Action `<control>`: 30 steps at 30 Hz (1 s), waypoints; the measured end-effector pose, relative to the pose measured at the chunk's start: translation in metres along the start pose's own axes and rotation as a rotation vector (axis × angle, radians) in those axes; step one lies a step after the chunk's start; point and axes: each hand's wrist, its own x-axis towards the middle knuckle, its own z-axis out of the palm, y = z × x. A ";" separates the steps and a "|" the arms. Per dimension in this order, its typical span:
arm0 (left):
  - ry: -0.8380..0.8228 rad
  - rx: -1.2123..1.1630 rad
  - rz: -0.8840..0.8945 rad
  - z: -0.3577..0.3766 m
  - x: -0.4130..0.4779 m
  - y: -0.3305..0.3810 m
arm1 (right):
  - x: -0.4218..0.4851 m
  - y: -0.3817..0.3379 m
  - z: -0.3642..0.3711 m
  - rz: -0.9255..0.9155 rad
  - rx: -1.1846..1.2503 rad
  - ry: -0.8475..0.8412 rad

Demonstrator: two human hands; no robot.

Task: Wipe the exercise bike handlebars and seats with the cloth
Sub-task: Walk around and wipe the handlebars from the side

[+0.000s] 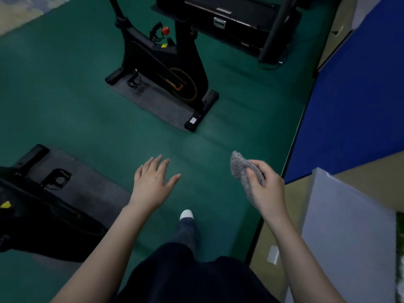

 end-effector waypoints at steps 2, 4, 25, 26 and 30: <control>0.014 0.005 0.011 -0.010 0.028 0.003 | 0.029 -0.010 0.002 -0.013 -0.004 0.004; 0.030 0.007 0.016 -0.022 0.059 0.002 | 0.062 -0.021 0.010 -0.027 -0.004 0.002; 0.170 -0.071 -0.664 -0.076 0.208 -0.041 | 0.353 -0.122 0.146 -0.404 0.047 -0.533; 0.178 -0.070 -0.683 -0.079 0.219 -0.036 | 0.370 -0.125 0.148 -0.405 0.056 -0.549; 0.232 -0.069 -0.754 -0.088 0.251 -0.020 | 0.428 -0.135 0.158 -0.387 0.077 -0.622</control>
